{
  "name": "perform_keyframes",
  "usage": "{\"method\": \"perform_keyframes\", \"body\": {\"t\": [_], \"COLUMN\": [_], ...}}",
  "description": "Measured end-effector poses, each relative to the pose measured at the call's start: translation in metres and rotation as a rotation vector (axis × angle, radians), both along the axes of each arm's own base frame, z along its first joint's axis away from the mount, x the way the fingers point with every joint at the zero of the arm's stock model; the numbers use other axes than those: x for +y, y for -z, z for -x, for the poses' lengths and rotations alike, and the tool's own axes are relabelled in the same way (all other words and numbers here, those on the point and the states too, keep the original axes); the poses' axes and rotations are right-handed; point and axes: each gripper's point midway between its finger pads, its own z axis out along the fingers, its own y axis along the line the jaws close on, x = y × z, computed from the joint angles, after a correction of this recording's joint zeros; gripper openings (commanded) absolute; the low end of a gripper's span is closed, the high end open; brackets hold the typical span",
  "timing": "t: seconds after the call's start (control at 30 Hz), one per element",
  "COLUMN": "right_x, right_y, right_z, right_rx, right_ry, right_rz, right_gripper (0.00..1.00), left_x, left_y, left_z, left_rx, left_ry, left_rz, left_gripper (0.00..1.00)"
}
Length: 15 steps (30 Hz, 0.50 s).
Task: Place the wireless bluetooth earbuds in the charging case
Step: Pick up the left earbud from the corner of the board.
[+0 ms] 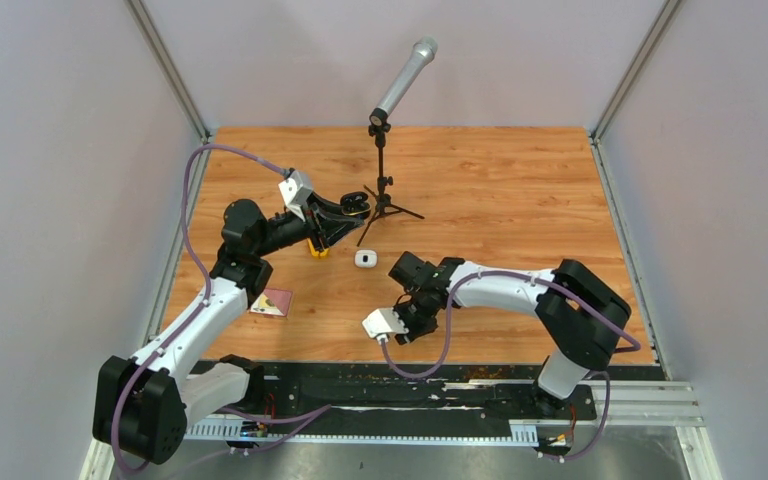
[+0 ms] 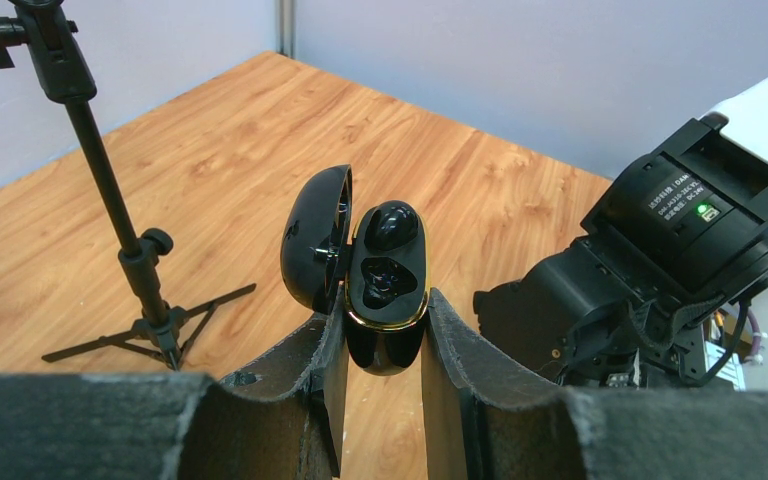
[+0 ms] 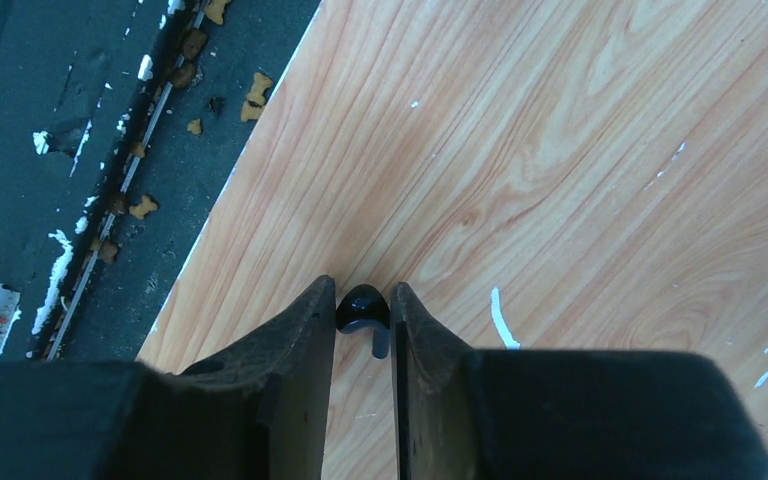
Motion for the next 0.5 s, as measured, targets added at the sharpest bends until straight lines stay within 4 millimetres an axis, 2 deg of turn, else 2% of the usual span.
{"method": "perform_keyframes", "body": {"t": [0.2, 0.3, 0.4, 0.5], "right_x": [-0.003, -0.013, -0.015, -0.016], "right_y": [-0.004, -0.017, -0.048, -0.1], "right_z": [-0.005, -0.016, -0.034, -0.05], "right_rx": [0.043, 0.102, 0.132, 0.114], "right_ry": [0.068, 0.175, 0.28, 0.366], "right_rz": [0.045, 0.067, 0.016, -0.098], "right_gripper": [0.1, 0.1, 0.1, 0.11], "left_x": [0.001, 0.001, -0.001, -0.004], "left_y": [0.0, 0.003, 0.009, 0.017], "left_z": [-0.001, -0.003, -0.006, -0.009], "left_rx": [0.0, 0.006, 0.023, 0.044], "left_ry": [-0.005, -0.003, 0.004, 0.022], "left_rz": [0.0, -0.002, -0.008, -0.017], "left_gripper": [0.0, 0.0, 0.0, 0.0]}}
